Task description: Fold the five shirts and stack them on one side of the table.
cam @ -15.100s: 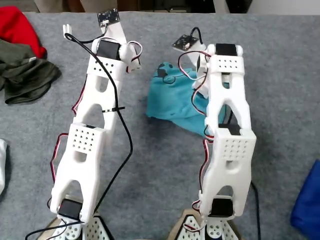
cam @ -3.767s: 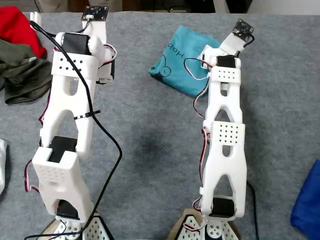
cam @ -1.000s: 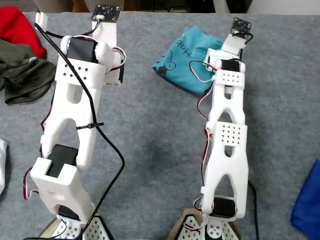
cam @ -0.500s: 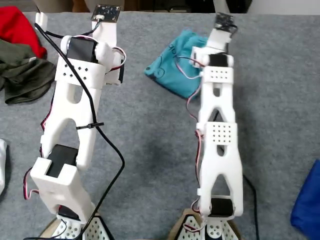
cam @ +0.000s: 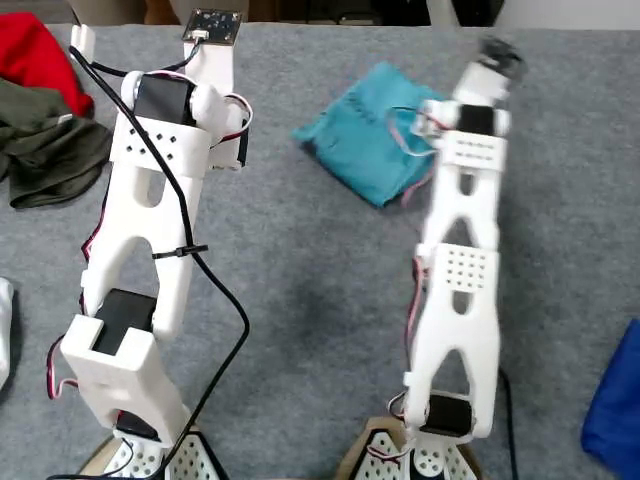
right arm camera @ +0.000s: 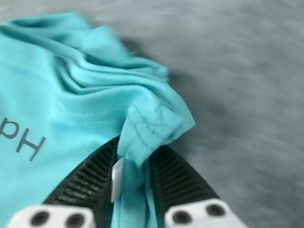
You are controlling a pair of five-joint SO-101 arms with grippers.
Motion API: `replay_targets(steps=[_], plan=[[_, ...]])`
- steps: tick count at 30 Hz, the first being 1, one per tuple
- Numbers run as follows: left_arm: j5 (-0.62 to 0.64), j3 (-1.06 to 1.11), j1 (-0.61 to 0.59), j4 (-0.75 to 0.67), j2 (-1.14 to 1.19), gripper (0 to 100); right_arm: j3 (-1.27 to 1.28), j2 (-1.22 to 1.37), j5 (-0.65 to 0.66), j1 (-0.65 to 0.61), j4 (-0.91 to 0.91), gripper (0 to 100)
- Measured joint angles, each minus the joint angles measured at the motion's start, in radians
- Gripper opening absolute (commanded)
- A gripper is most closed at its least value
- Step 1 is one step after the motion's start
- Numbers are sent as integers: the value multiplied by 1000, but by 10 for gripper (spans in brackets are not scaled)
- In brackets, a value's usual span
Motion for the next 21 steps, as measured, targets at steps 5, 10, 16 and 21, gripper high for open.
replay_targets(steps=[5, 10, 16, 21], plan=[[12, 0, 0, 0, 0, 20, 0, 0, -20, 146, 64, 5], [14, 0, 0, 0, 0, 20, 0, -55, -21, 245, 115, 5], [14, 0, 0, 0, 0, 20, 0, -167, -21, 410, 164, 5], [18, 0, 0, 0, 0, 20, 0, -249, -15, 568, 242, 5]])
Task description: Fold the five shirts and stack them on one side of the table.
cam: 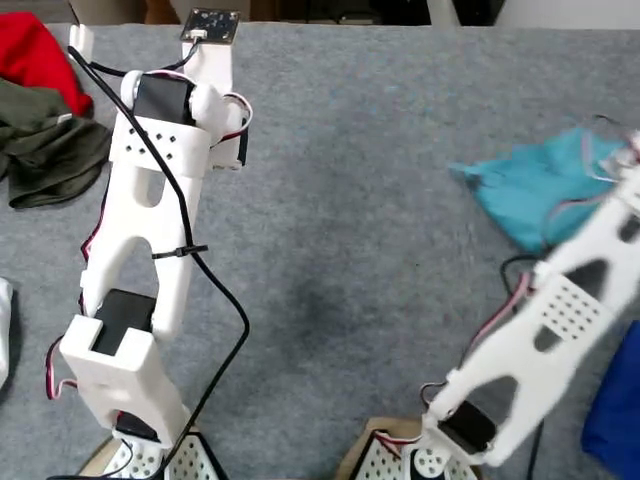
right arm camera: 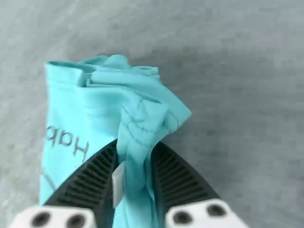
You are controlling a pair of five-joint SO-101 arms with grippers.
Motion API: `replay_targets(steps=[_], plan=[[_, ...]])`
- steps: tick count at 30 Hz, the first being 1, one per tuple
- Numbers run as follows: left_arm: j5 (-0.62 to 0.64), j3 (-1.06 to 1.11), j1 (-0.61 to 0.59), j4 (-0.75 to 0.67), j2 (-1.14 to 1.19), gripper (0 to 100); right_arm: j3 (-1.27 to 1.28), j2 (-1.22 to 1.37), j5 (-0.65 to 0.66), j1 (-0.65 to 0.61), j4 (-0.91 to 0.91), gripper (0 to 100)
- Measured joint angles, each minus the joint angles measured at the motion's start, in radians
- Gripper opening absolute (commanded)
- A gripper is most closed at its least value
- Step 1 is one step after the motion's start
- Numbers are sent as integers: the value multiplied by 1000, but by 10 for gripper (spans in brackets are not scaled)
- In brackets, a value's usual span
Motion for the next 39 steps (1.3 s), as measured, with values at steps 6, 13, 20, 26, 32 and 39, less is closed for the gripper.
replay_targets(steps=[6, 13, 20, 26, 32, 39], plan=[[2, 3, 38, 0, -61, 20, 0, -14, 114, 187, 74, 5], [8, 3, 91, 0, -87, 20, 0, -28, 226, 377, 83, 5], [51, 3, 157, 0, -87, 20, 0, -149, 305, 523, 84, 5], [77, 3, 209, 0, -87, 20, 0, -212, 373, 608, 86, 5], [86, 3, 210, 0, -87, 20, 5, -212, 463, 692, 89, 5], [86, 3, 232, 0, -87, 20, 170, -213, 583, 770, 89, 5]])
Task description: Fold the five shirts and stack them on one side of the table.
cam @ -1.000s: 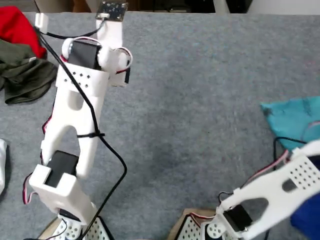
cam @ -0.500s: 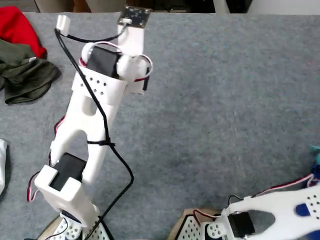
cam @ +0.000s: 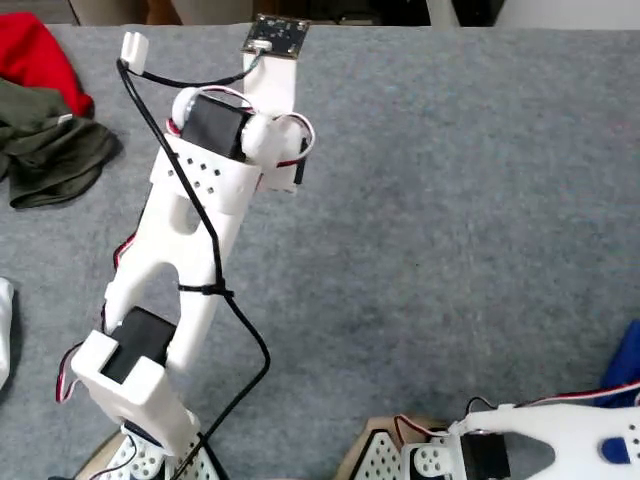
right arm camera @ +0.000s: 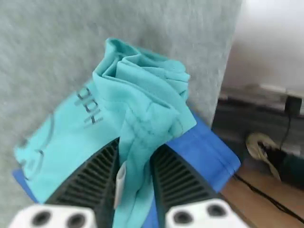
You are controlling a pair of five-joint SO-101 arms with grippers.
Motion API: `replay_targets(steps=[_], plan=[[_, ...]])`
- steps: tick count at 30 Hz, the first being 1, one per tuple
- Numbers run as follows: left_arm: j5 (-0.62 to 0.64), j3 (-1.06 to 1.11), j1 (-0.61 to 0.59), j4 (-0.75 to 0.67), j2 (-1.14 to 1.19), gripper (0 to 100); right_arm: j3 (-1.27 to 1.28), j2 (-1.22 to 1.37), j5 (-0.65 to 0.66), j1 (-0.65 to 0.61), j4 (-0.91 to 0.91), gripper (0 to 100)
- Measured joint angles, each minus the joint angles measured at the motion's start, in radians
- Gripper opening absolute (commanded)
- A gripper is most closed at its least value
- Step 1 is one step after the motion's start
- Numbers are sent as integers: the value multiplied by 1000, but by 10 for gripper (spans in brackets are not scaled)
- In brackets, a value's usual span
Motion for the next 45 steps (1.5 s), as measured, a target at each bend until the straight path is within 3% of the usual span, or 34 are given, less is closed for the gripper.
replay_targets(steps=[14, 24, 31, 34, 41, 45], plan=[[0, 0, 46, 0, 0, 20, 405, -55, 226, 129, 0, 5], [0, 0, 46, 0, 0, 20, 586, -203, 278, 149, 0, 12], [0, 0, 46, 0, 0, 20, 594, -203, 333, 169, 0, 262], [0, 0, 46, 0, 0, 20, 594, -203, 339, 184, 0, 311], [0, 0, 46, 0, 0, 20, 594, -292, 339, 187, 0, 223], [0, 0, 46, 0, 0, 20, 594, -413, 339, 164, 0, 109]])
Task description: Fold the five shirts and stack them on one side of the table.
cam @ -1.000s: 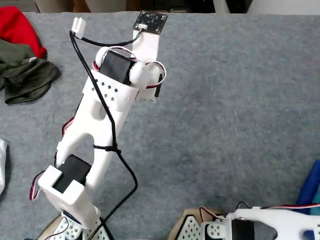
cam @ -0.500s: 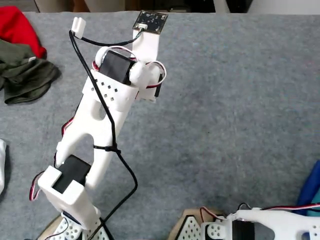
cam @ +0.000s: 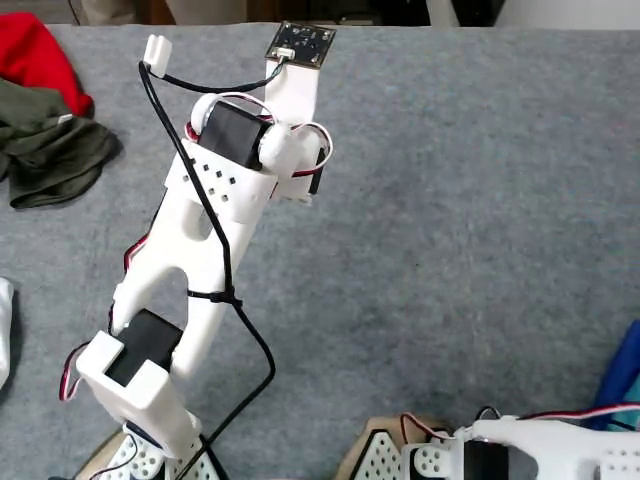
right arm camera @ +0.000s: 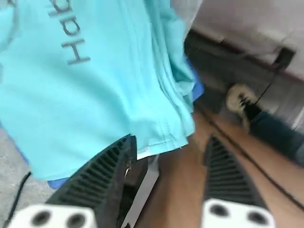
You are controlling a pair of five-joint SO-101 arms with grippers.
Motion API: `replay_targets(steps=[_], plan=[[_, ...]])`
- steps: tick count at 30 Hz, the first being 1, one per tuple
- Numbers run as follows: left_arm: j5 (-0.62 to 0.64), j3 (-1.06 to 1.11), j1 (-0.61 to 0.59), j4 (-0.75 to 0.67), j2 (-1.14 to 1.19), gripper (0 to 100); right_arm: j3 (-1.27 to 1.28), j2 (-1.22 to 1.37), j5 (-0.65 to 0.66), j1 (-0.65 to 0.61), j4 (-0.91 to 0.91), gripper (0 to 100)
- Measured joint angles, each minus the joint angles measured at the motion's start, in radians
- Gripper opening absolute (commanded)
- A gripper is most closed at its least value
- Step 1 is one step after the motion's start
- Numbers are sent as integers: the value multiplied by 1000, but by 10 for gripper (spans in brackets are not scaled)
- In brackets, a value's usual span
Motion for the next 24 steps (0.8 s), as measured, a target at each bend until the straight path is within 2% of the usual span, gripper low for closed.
replay_targets(steps=[3, 10, 18, 24], plan=[[0, 0, 0, 0, 0, 20, 5, -54, 0, -51, 0, 2], [0, 0, 0, 0, 0, 20, 133, -25, 2, -144, -11, 5], [-18, 0, 0, 0, 0, 20, 129, 115, 0, -72, -152, 5], [-23, 0, -18, 0, 0, 20, 63, 158, 0, -72, -155, 5]])
